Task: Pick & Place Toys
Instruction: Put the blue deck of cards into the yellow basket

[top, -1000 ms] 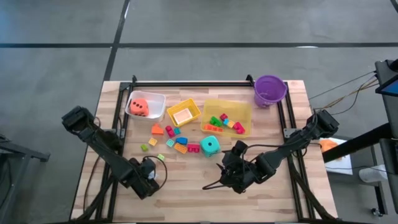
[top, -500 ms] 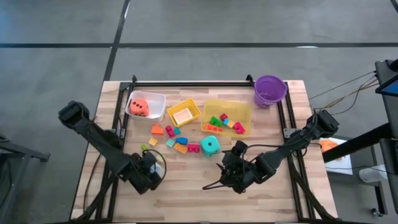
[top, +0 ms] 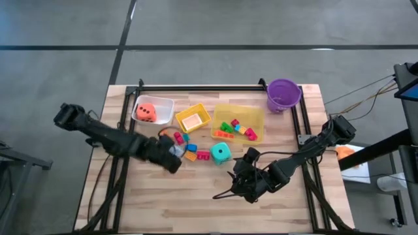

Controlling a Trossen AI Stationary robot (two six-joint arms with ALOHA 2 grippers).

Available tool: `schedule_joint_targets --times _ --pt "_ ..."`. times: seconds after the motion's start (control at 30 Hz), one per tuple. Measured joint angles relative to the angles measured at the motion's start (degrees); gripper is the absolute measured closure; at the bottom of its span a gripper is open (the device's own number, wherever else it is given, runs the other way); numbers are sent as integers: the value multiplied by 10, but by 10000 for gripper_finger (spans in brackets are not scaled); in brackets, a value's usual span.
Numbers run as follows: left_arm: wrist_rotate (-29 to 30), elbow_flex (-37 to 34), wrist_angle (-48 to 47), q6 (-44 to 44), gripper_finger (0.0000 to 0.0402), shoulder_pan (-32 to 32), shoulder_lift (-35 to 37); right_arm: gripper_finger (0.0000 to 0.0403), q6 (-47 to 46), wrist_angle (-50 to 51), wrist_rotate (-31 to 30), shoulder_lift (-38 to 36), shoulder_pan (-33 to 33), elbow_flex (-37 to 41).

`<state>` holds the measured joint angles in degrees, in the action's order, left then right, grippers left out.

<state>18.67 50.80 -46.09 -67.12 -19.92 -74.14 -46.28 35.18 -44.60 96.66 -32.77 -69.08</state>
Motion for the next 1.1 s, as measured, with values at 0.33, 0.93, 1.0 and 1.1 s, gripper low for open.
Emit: schedule_joint_targets --times 0.33,0.93,1.0,1.1 --pt "-30 74 -2 205 113 163 1 128 2 1 0 0 0 12" --pt "-127 230 -51 412 113 358 -134 128 4 1 11 0 0 21" --pt "-127 246 -52 437 113 368 -155 128 4 1 12 0 0 22" --pt "-127 261 -53 476 113 386 -184 128 3 1 12 0 0 23"
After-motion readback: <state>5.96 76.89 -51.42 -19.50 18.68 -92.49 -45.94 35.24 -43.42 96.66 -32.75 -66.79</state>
